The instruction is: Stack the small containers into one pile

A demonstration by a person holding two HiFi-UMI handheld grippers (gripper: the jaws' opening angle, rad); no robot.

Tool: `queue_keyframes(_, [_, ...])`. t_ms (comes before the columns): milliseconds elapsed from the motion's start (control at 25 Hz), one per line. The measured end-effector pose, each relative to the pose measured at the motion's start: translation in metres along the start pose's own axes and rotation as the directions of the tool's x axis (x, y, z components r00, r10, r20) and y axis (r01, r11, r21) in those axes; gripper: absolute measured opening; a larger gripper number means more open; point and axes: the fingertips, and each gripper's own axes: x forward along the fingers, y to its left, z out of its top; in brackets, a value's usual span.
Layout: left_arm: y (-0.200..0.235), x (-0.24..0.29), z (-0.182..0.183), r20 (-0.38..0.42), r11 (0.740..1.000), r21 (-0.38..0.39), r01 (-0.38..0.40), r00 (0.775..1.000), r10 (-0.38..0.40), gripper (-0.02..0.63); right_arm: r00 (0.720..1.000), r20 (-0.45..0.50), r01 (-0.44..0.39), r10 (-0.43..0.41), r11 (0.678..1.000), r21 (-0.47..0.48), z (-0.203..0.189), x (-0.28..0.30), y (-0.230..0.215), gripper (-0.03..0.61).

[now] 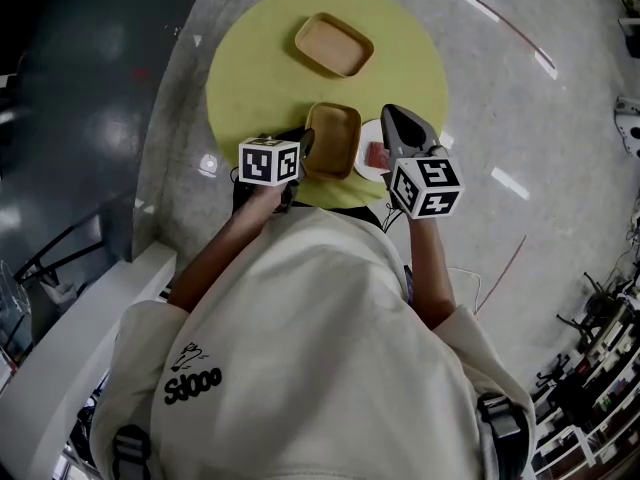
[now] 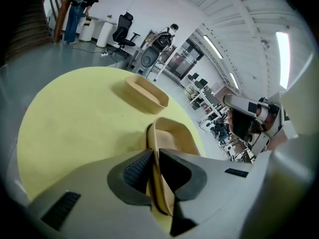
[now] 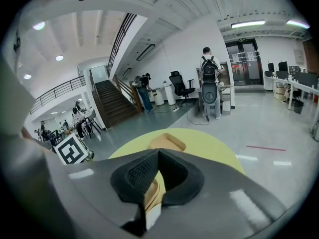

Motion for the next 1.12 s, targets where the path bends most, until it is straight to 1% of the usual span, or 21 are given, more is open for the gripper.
queue_keyframes(40, [-0.001, 0.001, 0.001, -0.002, 1.0, 0.011, 0.003, 1.0, -0.003, 0.033, 1.0, -0.002, -0.001, 0.001, 1.0, 0.0, 0.0, 0.0, -0.002, 0.009])
queue_keyframes(160, [-0.006, -0.002, 0.003, 0.0, 0.999, 0.049, 0.004, 1.0, -0.004, 0.073, 1.0, -0.007, -0.008, 0.008, 1.0, -0.008, 0.002, 0.002, -0.004, 0.011])
queue_keyframes(280, [-0.004, -0.006, 0.004, 0.015, 0.996, 0.086, -0.018, 1.0, 0.016, 0.082, 1.0, -0.007, -0.015, 0.015, 1.0, -0.024, 0.004, 0.007, -0.004, 0.009])
queue_keyframes(400, [-0.002, -0.009, 0.003, 0.031, 0.995, 0.094, -0.025, 0.999, 0.022, 0.087, 0.999, -0.025, -0.031, 0.03, 0.999, -0.044, 0.003, 0.017, -0.006, 0.011])
queue_keyframes(520, [-0.006, -0.016, 0.008, 0.069, 0.995, 0.099, -0.012, 0.998, 0.005, 0.089, 0.996, -0.068, -0.056, 0.051, 0.996, -0.067, 0.001, 0.031, -0.012, 0.011])
queue_keyframes(640, [-0.009, -0.024, 0.017, 0.121, 0.993, 0.117, -0.014, 0.993, 0.0, 0.089, 0.995, -0.083, -0.07, 0.061, 0.992, -0.107, 0.011, 0.045, -0.023, 0.011])
queue_keyframes(680, [-0.009, -0.028, 0.02, 0.14, 0.992, 0.123, -0.018, 0.99, 0.001, 0.087, 0.994, -0.088, -0.075, 0.065, 0.989, -0.126, 0.015, 0.051, -0.026, 0.013])
queue_keyframes(720, [-0.008, -0.033, 0.023, 0.161, 0.991, 0.13, -0.018, 0.987, -0.003, 0.086, 0.993, -0.097, -0.085, 0.071, 0.986, -0.145, 0.019, 0.058, -0.029, 0.033])
queue_keyframes(760, [-0.008, -0.038, 0.027, 0.183, 0.99, 0.139, -0.014, 0.983, -0.012, 0.057, 0.991, -0.111, -0.096, 0.079, 0.982, -0.163, 0.023, 0.065, -0.03, 0.051])
queue_keyframes(800, [-0.009, -0.043, 0.03, 0.204, 0.989, 0.15, -0.004, 0.979, -0.027, 0.005, 0.989, -0.124, -0.107, 0.086, 0.978, -0.181, 0.027, 0.072, -0.031, 0.074])
queue_keyframes(920, [-0.011, -0.054, 0.035, 0.232, 0.983, 0.181, 0.021, 0.971, -0.064, 0.005, 0.983, -0.161, -0.126, 0.088, 0.961, -0.247, 0.036, 0.097, -0.036, 0.097])
queue_keyframes(1040, [-0.007, -0.059, 0.036, 0.245, 0.983, 0.181, 0.006, 0.968, -0.051, 0.005, 0.974, -0.208, -0.15, 0.093, 0.95, -0.275, 0.036, 0.123, -0.041, 0.121])
queue_keyframes(1120, [-0.006, -0.064, 0.04, 0.275, 0.986, 0.166, 0.004, 0.96, -0.05, 0.005, 0.967, -0.236, -0.164, 0.098, 0.946, -0.279, 0.03, 0.137, -0.045, 0.121])
